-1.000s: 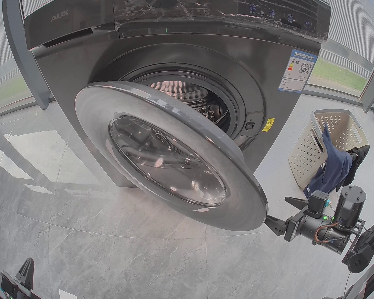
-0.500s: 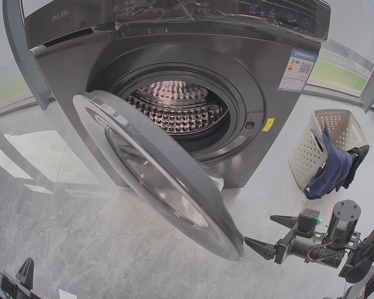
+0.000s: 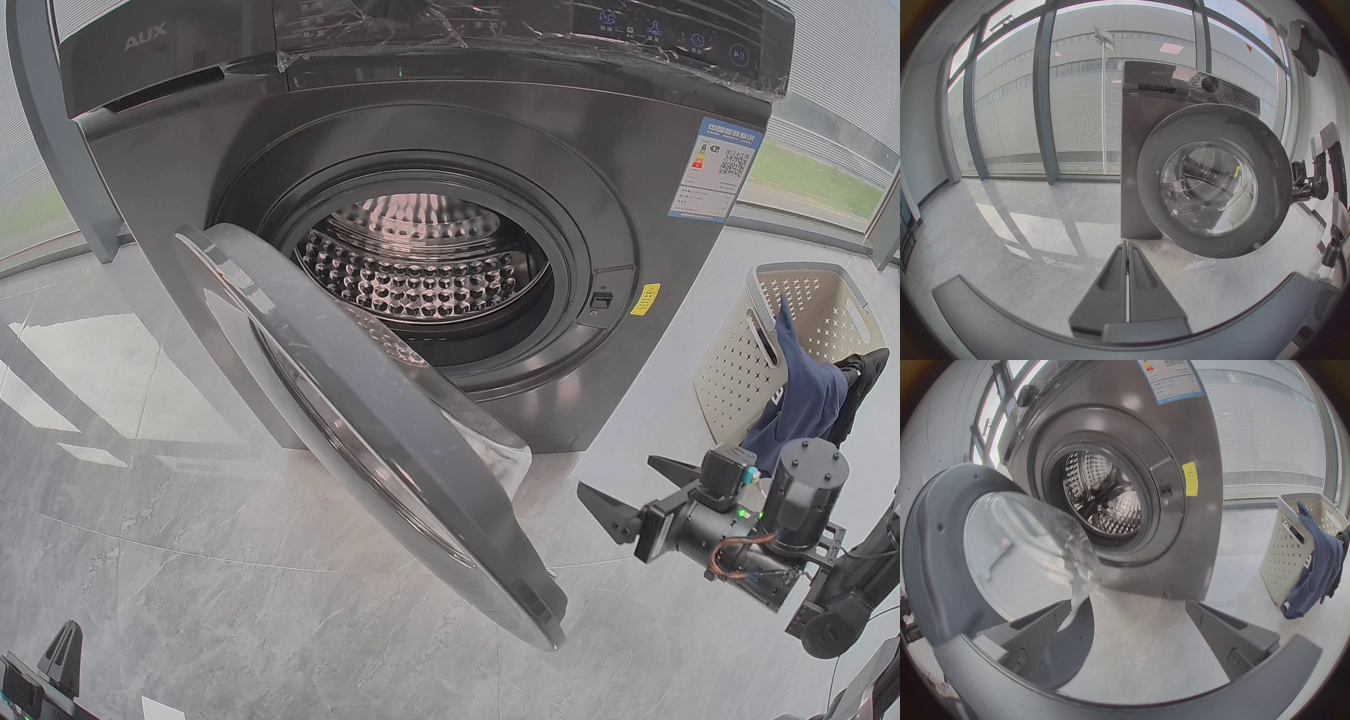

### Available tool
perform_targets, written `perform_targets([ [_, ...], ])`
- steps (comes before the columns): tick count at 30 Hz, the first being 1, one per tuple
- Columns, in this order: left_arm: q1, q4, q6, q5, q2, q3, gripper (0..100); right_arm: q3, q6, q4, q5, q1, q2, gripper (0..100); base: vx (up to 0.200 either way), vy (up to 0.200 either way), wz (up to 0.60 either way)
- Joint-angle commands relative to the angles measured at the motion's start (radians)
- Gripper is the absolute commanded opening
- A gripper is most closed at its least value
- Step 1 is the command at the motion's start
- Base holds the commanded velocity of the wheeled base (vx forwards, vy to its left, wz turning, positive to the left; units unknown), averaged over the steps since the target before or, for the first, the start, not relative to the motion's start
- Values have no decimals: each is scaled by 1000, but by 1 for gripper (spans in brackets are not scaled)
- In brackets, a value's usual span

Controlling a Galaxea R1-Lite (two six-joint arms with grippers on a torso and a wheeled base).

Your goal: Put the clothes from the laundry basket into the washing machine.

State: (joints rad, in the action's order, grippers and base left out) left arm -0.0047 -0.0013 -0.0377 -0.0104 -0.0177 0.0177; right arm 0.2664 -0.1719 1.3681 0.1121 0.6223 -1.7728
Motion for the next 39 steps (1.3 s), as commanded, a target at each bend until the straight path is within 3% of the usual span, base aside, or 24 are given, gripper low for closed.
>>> perform_targets([
  [1, 0, 0, -1, 0, 16, -18, 0, 168, -18, -18, 21, 2, -109, 100, 0, 0, 0],
  [7, 0, 0, -1, 0, 16, -18, 0, 228, -18, -58, 20, 57, -122, 100, 0, 0, 0],
  [17, 0, 0, -1, 0, 16, -18, 0, 139, -26, -40, 23, 186, -116, 100, 0, 0, 0],
  [26, 0, 0, 1, 0, 16, -18, 0, 157, -29, -40, 23, 178, -123, 100, 0, 0, 0],
  [39, 0, 0, 1, 0, 16, -18, 0, 275, -28, -40, 23, 181, -246, 100, -200, 0, 0],
])
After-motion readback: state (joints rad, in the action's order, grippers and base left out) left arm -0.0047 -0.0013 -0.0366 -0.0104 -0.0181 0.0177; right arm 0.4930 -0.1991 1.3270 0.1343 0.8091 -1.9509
